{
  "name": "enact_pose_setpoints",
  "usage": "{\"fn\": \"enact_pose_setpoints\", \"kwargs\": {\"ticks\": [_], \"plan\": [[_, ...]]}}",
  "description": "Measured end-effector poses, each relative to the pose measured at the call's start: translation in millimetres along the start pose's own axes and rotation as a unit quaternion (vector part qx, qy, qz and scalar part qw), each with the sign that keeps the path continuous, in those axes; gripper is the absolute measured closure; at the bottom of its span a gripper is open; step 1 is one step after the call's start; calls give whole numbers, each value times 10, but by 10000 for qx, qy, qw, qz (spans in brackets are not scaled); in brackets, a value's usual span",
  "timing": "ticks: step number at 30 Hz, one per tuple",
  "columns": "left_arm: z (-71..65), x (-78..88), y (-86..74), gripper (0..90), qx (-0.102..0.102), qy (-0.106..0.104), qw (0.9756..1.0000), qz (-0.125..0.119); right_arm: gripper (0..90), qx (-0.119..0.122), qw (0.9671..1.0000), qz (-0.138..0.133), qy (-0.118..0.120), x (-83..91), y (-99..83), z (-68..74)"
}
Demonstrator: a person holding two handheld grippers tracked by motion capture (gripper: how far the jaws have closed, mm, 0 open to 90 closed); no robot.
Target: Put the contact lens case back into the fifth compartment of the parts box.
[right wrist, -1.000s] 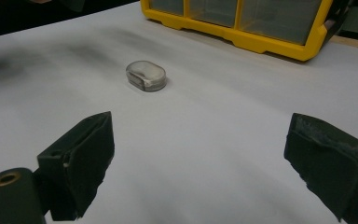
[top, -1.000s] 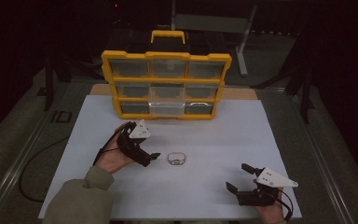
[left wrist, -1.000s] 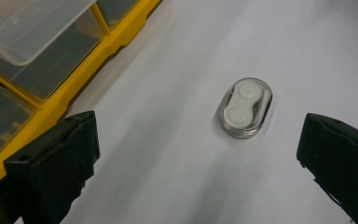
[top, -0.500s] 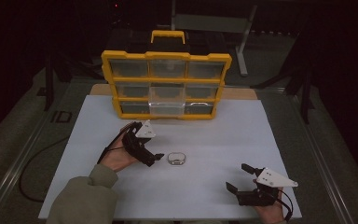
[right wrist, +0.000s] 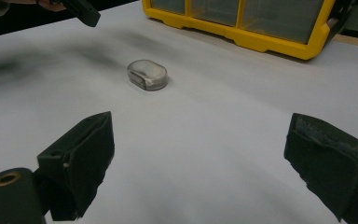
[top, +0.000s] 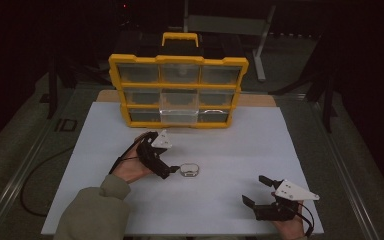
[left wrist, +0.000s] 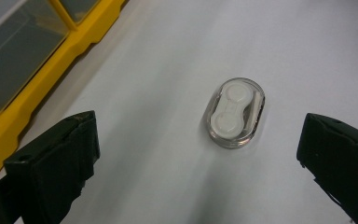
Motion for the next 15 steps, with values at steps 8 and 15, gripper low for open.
{"fn": "enact_pose_setpoints", "kwargs": {"ticks": [8, 15], "plan": [[-11, -90, 32, 0, -56, -119, 9999, 112, 85, 3, 10000, 5, 1, -3, 0, 1], [-13, -173, 69, 0, -100, -174, 9996, 183, 85, 1, 10000, -2, 13, -7, -1, 1]]}}
Point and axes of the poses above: each handheld gripper's, and its own axes: x roughly backward along the jaws, y roughly out of its top, z roughly to its left, the point moved 4 cm from there along -x, roughly forward along the jaws
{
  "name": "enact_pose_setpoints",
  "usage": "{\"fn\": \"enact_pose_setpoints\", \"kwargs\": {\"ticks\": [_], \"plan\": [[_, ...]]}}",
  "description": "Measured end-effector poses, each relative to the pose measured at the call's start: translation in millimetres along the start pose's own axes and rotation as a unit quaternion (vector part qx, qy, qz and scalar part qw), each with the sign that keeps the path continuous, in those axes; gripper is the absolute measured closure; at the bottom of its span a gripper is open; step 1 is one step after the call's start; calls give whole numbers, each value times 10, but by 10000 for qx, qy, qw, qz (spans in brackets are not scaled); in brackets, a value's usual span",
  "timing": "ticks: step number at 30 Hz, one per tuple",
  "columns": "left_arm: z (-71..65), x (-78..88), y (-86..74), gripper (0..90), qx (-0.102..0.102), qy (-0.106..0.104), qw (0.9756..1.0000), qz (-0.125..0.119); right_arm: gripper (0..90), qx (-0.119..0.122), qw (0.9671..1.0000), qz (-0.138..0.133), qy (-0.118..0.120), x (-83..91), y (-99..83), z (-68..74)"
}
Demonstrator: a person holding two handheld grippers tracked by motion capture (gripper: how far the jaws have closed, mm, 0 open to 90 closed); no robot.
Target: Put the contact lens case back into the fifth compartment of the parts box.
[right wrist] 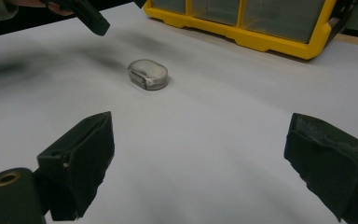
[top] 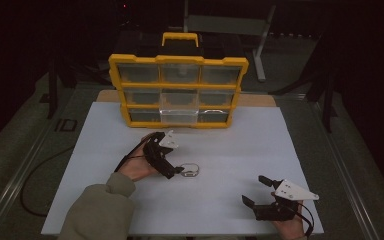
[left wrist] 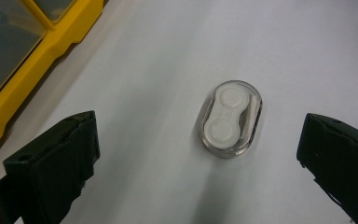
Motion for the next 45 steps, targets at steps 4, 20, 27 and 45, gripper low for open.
{"fn": "enact_pose_setpoints", "kwargs": {"ticks": [4, 20, 27, 45], "plan": [[0, -46, 15, 0, 6, -29, 10000, 39, 85, -2, 10000, 1, 9, -2, -1, 1], [-17, -261, 70, 0, -54, -208, 9995, 241, 85, 0, 10000, 7, 23, -6, -1, 4], [-49, -384, 74, 0, -49, -284, 9987, 421, 85, -1, 10000, 6, 26, -5, -2, 5], [-201, -602, 54, 228, -309, -576, 9945, 812, 85, -4, 10000, 19, 42, -9, -5, 6]]}}
Point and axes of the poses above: each handheld gripper's, and its own axes: x roughly backward along the jaws, y roughly out of its top, z roughly to its left, the point moved 4 cm from there along -x, roughly forward along the jaws
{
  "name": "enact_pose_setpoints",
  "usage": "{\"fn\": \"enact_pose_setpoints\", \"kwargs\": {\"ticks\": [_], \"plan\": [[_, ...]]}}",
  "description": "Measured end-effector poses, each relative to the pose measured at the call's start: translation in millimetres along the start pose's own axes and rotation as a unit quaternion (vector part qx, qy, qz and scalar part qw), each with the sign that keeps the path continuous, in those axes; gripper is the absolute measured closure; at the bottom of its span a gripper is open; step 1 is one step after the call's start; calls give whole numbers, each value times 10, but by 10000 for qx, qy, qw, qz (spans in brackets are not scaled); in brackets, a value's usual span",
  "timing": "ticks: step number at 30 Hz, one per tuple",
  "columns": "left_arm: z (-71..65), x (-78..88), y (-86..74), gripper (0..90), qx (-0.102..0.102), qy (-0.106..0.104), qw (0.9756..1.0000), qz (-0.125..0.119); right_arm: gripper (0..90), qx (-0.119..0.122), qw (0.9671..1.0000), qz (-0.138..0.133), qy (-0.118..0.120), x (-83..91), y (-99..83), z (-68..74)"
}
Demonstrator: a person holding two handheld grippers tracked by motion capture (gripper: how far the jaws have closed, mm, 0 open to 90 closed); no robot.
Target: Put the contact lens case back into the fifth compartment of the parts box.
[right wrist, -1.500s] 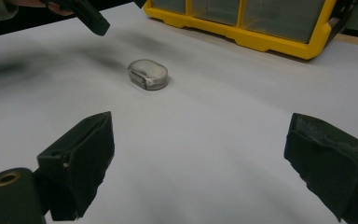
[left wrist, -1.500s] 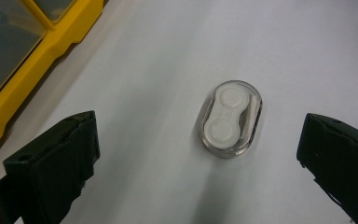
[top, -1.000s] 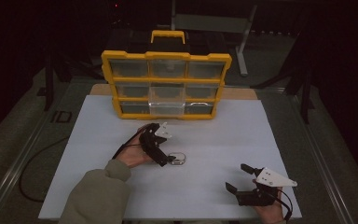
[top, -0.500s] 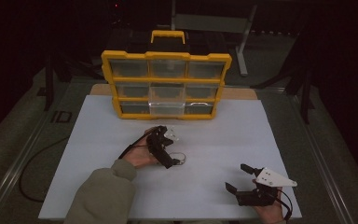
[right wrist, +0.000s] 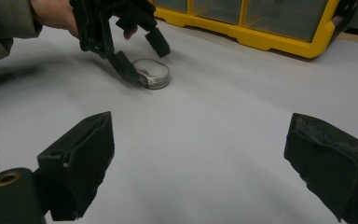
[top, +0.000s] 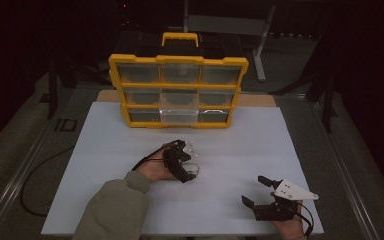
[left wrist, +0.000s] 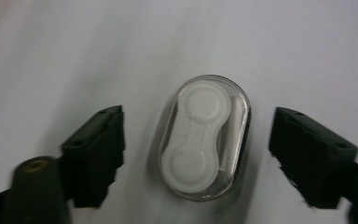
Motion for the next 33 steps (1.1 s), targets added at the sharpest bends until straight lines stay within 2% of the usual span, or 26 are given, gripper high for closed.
{"fn": "enact_pose_setpoints", "kwargs": {"ticks": [3, 5, 7, 10, 22, 33], "plan": [[-10, -46, -29, 342, -73, -69, 9998, 193, 85, 3, 10000, 5, 5, -1, -1, 1], [-1, -39, -33, 382, -20, -118, 9998, 176, 85, -2, 10000, 9, 6, 0, -1, 2], [-9, -25, -30, 442, -67, -136, 9996, 222, 85, -1, 10000, 0, 4, 0, -1, -1], [-31, -22, -20, 486, -98, -104, 9995, 278, 85, -3, 10000, 14, 9, -3, -3, 2], [-48, -11, 8, 492, -148, -23, 9991, 403, 85, -1, 10000, 19, 16, -7, -4, 4], [-23, 91, 19, 492, -75, 62, 9996, 265, 85, -11, 10000, 34, 9, -9, -6, 3]]}}
Point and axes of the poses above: each handheld gripper's, and its own axes: x roughly backward along the jaws, y roughly out of its top, z roughly to its left, the point moved 4 cm from there along -x, roughly forward along the jaws
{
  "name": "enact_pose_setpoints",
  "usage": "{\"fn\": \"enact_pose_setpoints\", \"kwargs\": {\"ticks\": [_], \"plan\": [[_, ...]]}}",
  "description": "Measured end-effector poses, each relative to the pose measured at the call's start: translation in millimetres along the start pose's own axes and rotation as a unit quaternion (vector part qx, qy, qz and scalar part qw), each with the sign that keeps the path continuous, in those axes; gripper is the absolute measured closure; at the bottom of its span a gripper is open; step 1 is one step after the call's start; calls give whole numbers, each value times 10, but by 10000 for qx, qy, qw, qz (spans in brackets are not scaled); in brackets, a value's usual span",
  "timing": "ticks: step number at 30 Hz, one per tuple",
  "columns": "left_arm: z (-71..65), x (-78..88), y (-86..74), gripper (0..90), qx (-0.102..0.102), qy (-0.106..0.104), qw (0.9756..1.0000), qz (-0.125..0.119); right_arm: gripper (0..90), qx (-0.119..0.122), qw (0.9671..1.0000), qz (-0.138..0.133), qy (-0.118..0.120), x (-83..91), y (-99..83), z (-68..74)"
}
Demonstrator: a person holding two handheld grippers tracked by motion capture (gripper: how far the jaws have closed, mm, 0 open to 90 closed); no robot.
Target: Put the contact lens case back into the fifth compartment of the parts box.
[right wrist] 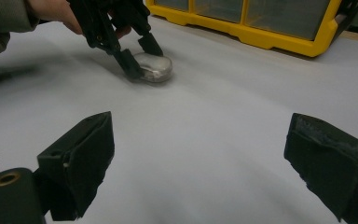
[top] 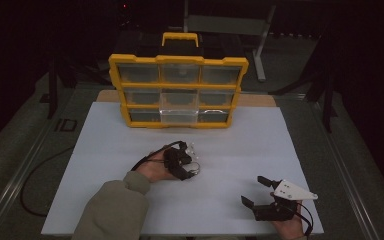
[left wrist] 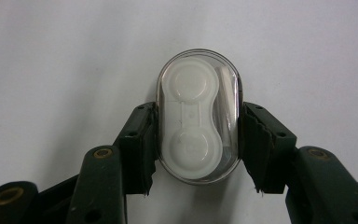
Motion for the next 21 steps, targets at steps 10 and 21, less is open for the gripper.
{"fn": "enact_pose_setpoints", "kwargs": {"ticks": [10, 21], "plan": [[32, 116, -2, 492, 52, 135, 9998, -119, 85, 7, 10000, -5, 19, -1, 0, 3], [48, 219, -17, 492, 87, 173, 9997, -159, 85, 25, 10000, -12, 31, -1, 1, 4]]}}
Point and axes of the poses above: each handheld gripper's, and its own axes: x roughly backward along the jaws, y roughly out of its top, z roughly to its left, the point moved 4 cm from there along -x, roughly forward along the jaws
